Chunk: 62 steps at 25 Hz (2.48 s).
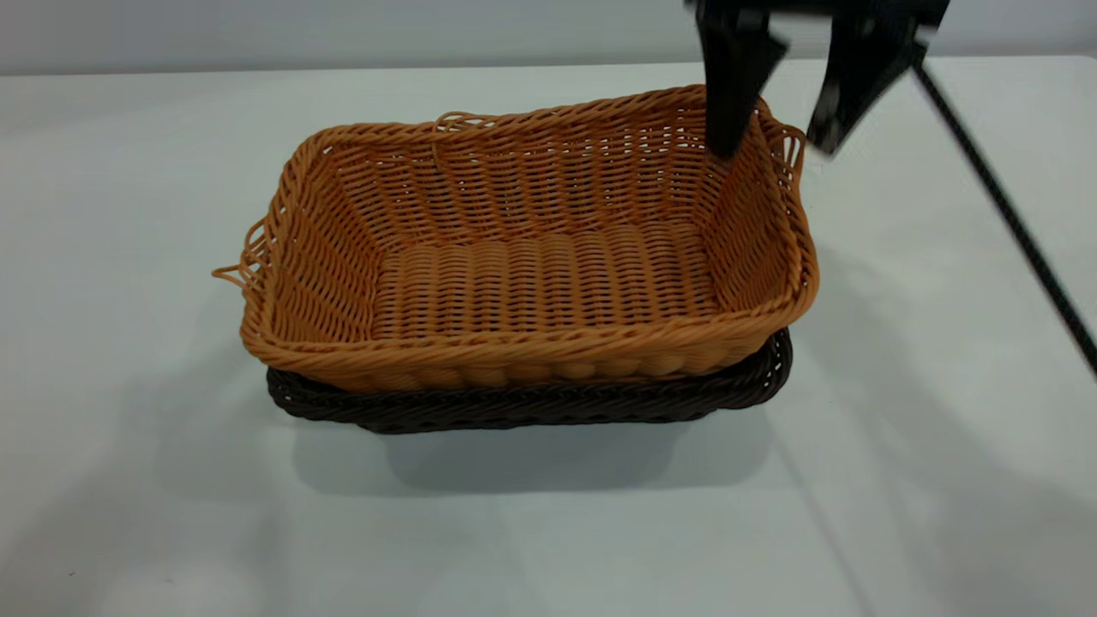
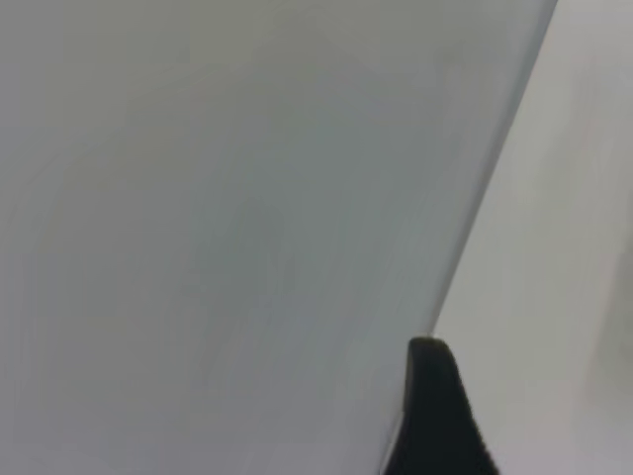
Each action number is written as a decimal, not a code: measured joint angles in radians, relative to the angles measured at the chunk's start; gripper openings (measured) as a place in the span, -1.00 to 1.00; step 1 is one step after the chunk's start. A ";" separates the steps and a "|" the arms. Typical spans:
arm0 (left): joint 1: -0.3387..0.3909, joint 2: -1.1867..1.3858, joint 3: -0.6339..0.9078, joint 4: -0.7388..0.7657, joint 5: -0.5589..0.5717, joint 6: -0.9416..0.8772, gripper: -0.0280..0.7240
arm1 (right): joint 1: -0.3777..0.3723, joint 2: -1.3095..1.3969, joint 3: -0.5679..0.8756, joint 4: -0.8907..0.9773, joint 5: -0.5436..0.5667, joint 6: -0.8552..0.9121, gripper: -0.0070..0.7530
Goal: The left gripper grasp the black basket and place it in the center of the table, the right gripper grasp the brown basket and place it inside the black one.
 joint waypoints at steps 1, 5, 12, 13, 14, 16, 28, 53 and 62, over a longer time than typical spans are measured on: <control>0.000 -0.014 0.000 0.000 0.020 -0.010 0.24 | 0.000 -0.037 0.000 0.001 0.002 0.009 0.51; 0.000 -0.082 0.000 0.001 0.120 -0.113 0.24 | 0.000 -0.235 0.000 -0.004 0.009 0.024 0.50; 0.000 -0.176 0.000 0.108 0.418 -0.508 0.24 | 0.000 -0.622 0.000 -0.005 0.041 0.042 0.50; 0.000 -0.180 0.002 0.138 0.419 -0.569 0.24 | 0.000 -0.674 0.004 -0.005 0.044 0.042 0.50; 0.000 -0.183 0.005 0.172 0.419 -0.631 0.24 | 0.000 -0.727 0.016 -0.005 0.046 0.042 0.50; 0.000 -0.198 0.043 0.222 0.419 -0.742 0.24 | 0.000 -0.827 0.063 -0.012 0.047 0.045 0.50; 0.000 -0.366 0.583 0.151 0.419 -0.897 0.24 | 0.000 -1.405 0.739 -0.251 0.055 0.235 0.50; 0.000 -0.662 0.945 -0.027 0.348 -0.907 0.24 | 0.000 -1.690 1.174 -0.271 -0.088 0.286 0.50; 0.191 -0.807 0.945 -0.046 0.358 -0.907 0.24 | -0.252 -1.887 1.174 -0.248 -0.087 0.286 0.50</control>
